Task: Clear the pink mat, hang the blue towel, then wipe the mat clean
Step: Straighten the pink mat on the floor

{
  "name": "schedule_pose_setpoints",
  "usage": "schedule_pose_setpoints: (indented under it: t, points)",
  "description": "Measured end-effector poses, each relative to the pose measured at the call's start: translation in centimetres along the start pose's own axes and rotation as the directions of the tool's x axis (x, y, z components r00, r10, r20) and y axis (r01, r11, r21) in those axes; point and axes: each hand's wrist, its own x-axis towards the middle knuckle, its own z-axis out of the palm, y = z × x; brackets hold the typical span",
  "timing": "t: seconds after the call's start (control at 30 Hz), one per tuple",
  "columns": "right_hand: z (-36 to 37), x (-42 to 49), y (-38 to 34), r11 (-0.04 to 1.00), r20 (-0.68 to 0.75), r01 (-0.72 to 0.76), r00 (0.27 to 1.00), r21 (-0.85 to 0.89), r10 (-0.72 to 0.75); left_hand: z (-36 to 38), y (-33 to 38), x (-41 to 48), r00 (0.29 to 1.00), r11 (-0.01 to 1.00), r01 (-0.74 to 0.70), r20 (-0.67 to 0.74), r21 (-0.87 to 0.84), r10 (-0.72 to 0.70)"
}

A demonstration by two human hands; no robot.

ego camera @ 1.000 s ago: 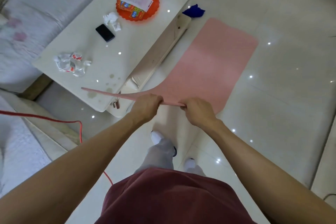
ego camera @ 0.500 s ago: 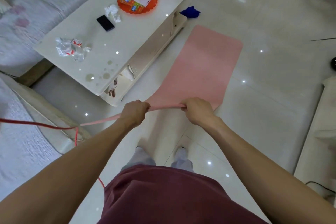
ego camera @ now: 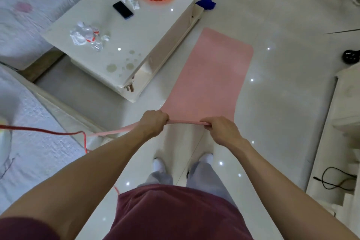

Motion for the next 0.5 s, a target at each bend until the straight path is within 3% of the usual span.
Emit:
schedule_pose_setpoints:
  t: [0.3, 0.5]
  points:
    - [5.3, -5.0, -6.0, 0.999, 0.075, -0.042, 0.996, 0.006, 0.041, 3.2, -3.1, -7.7, 1.0, 0.997, -0.006, -0.019, 0.08, 0.007]
    - [8.3, -9.1, -7.9, 1.0, 0.032, 0.015, 0.999, -0.012, -0.015, 6.6, -3.0, -13.3, 0.996, 0.993, 0.068, -0.062, 0.096, -0.062]
